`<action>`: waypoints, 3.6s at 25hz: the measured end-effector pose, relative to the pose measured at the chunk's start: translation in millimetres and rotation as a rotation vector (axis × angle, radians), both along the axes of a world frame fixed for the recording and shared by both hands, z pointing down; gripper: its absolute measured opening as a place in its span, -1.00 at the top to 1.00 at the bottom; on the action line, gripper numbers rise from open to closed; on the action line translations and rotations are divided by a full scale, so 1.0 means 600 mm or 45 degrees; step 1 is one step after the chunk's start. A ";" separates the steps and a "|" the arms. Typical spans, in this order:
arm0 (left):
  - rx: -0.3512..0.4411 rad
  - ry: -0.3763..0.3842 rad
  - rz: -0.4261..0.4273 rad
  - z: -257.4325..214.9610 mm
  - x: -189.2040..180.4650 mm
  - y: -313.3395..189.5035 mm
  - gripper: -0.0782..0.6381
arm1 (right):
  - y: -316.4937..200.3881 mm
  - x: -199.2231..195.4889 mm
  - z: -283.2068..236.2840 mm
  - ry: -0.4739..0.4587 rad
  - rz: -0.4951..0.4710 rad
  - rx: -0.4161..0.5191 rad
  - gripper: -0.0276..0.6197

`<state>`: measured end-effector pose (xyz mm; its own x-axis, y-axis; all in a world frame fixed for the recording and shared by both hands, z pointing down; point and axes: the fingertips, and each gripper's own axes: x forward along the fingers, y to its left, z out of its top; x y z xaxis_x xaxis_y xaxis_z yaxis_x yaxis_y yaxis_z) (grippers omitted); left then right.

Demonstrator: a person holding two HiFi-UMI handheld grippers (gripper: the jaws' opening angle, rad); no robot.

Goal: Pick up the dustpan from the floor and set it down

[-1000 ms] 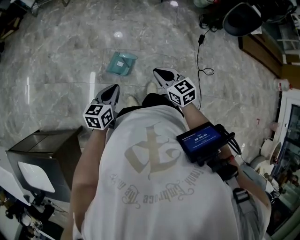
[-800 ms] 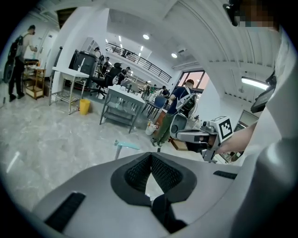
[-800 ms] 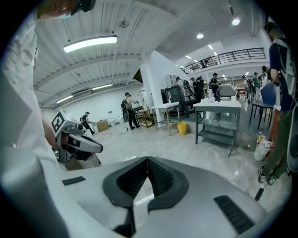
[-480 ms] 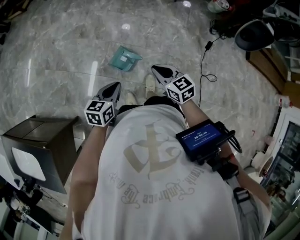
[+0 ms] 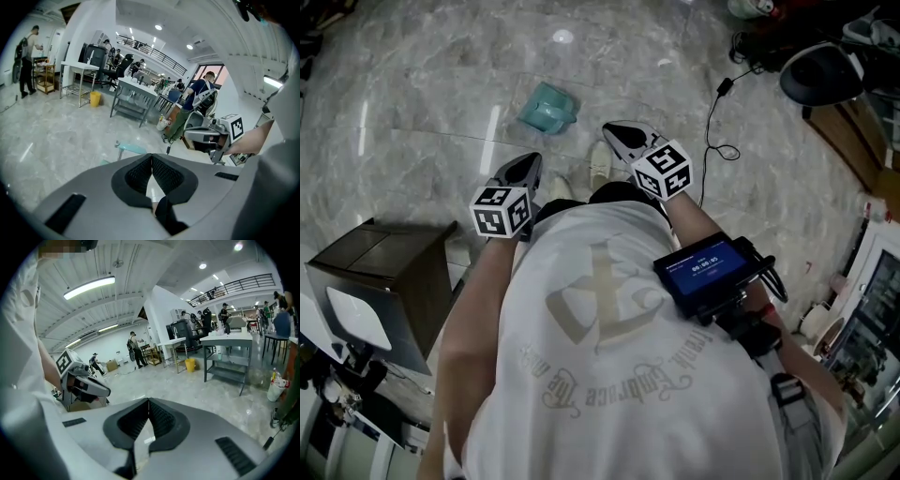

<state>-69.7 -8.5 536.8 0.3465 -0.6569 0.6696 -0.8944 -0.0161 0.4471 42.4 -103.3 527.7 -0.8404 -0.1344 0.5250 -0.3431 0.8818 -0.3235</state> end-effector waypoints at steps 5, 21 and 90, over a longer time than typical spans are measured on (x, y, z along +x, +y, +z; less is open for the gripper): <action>-0.054 0.054 -0.085 0.015 -0.004 -0.024 0.75 | -0.021 0.000 0.006 -0.016 -0.009 -0.010 0.87; -0.177 -0.025 -0.105 0.026 -0.031 0.003 0.75 | -0.006 -0.017 0.007 -0.050 -0.036 -0.062 0.87; -0.204 -1.165 2.034 0.235 -0.098 -0.067 0.43 | -0.050 0.107 0.045 0.023 0.390 -0.156 0.87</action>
